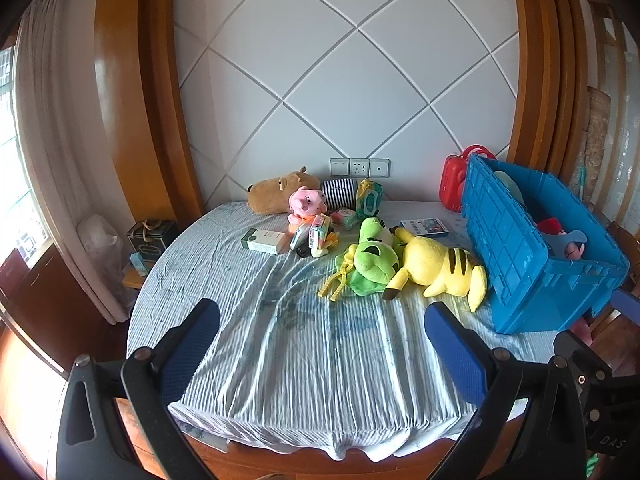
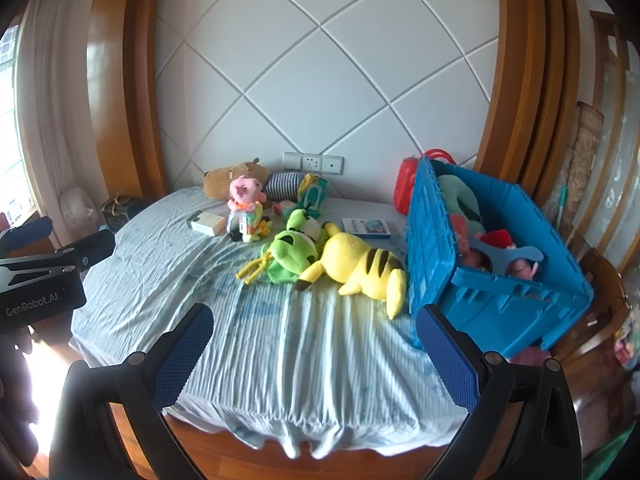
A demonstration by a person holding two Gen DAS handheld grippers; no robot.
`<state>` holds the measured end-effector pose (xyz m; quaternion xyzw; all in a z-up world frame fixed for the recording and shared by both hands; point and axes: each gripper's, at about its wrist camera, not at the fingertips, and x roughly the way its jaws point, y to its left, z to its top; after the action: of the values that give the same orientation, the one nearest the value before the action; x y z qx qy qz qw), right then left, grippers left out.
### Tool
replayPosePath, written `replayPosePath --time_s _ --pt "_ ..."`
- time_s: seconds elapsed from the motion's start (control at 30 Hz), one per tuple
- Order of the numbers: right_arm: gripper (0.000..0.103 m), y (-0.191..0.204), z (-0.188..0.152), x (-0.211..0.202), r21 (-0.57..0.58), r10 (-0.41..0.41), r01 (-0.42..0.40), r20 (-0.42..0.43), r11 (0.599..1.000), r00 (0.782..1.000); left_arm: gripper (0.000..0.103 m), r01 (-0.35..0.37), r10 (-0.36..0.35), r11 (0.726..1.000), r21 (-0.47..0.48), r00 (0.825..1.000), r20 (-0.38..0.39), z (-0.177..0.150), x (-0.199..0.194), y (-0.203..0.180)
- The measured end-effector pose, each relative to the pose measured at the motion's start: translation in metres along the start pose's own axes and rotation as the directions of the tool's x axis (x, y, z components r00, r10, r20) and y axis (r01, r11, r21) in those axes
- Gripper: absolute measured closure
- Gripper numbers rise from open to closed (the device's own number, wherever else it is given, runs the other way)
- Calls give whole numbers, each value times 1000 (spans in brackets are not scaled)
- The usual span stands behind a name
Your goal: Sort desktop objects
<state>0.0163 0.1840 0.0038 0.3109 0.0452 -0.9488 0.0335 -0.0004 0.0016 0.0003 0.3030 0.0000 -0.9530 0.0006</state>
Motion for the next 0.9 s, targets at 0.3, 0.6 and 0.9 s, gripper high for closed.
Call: replayPosePath --time_s 0.3,0.6,0.9 --pt "0 -1 -1 0 4 3 -3 2 1000 1000 0 -12 12 1000 20 1000 7 -10 -1 1" --pt "0 -6 0 9 4 8 -8 -11 1000 1000 0 -30 30 999 20 1000 -2 -4 0 -2" --pt "0 -4 1 9 -8 -2 2 -5 1000 1000 0 -25 26 999 22 1000 -9 -1 6 -1"
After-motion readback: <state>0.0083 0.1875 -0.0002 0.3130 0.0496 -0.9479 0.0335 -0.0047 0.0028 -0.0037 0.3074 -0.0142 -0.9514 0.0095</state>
